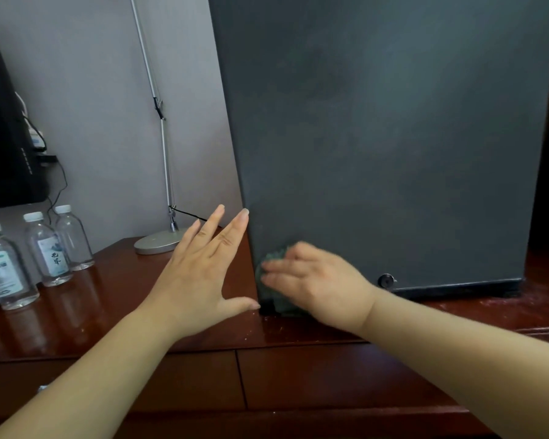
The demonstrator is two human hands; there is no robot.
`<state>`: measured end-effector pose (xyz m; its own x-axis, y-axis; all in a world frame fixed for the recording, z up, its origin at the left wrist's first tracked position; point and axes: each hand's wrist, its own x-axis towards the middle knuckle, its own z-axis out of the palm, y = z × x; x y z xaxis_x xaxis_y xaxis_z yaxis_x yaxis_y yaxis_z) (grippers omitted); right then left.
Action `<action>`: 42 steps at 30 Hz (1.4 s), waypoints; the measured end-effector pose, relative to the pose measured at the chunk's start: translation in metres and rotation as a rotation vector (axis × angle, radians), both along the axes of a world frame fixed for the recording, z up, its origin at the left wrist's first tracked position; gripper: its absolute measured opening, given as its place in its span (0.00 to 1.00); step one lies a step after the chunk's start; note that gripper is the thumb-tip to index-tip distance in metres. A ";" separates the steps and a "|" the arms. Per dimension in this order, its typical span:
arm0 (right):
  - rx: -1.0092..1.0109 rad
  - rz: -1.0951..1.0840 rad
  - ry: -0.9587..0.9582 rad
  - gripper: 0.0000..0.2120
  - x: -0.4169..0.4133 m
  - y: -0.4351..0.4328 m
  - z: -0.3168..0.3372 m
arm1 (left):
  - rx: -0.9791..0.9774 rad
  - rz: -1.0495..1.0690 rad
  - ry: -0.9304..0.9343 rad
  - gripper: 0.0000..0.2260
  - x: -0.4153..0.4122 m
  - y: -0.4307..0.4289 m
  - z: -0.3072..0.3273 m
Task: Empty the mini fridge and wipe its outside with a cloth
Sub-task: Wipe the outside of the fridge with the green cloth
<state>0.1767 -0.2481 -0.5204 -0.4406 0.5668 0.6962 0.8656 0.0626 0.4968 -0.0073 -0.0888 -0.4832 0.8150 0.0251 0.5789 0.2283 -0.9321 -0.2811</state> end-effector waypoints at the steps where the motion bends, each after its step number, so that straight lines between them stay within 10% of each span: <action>1: -0.051 -0.001 -0.031 0.11 0.000 -0.003 -0.003 | -0.005 0.008 0.002 0.59 -0.001 0.000 -0.001; 8: 0.223 -0.043 0.095 0.12 -0.002 0.015 0.051 | -0.057 0.024 -0.009 0.62 -0.001 0.000 -0.005; 24: -0.171 -0.129 0.177 0.09 0.047 -0.099 -0.015 | 0.119 0.024 0.000 0.56 0.024 -0.033 -0.014; 34: -0.316 -0.073 0.244 0.06 -0.007 -0.007 -0.024 | 0.103 0.104 0.074 0.63 0.007 -0.020 -0.009; 42: 0.070 -0.222 0.320 0.13 0.057 -0.131 -0.012 | 0.148 0.061 0.041 0.56 0.030 -0.036 -0.011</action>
<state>0.2333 -0.3791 -0.5326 -0.0664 0.5701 0.8189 0.9661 -0.1685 0.1956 0.0226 -0.1248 -0.4944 0.8376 -0.0076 0.5463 0.2688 -0.8648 -0.4241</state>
